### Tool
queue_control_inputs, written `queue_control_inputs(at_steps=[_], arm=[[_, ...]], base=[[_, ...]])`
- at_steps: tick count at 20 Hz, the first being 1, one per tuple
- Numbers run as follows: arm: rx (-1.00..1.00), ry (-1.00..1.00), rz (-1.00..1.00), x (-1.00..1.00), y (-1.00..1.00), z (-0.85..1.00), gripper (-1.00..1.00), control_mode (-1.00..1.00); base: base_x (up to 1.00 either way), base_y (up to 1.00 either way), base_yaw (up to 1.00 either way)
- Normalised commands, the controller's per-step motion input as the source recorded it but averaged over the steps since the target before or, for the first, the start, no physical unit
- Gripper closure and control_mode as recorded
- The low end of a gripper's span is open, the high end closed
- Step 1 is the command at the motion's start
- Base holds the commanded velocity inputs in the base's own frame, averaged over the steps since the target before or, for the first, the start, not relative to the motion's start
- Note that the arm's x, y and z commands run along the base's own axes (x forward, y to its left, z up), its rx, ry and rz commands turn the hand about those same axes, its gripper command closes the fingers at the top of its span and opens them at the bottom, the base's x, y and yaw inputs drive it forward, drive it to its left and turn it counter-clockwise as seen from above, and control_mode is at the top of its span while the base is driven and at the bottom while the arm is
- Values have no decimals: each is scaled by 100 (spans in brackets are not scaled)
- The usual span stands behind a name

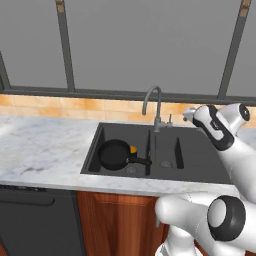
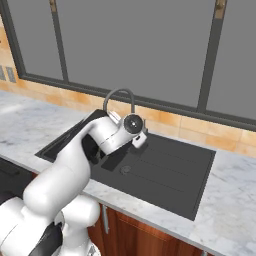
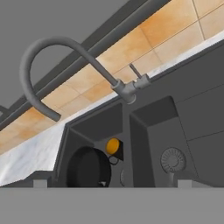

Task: Pick the mug and saucepan and place them in the sink. Then turn on the water.

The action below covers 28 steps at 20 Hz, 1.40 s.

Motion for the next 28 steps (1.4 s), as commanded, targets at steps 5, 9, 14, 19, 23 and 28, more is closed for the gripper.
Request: queue_control_inputs(at_steps=[5, 9, 14, 19, 23, 28], arm=[[0, 0, 0, 6, 0, -19, -100, -100], [0, 0, 0, 11, 0, -6, -100, -100], [0, 0, 0, 18, -4, 0, -100, -100], [0, 0, 0, 14, -13, -6, -100, -100], [0, 0, 0, 16, -12, -13, -100, -100], [0, 0, 0, 16, 0, -7, -100, -100]], base=[[0, 0, 0], [0, 0, 0], [0, 0, 0], [0, 0, 0], [0, 0, 0], [0, 0, 0]])
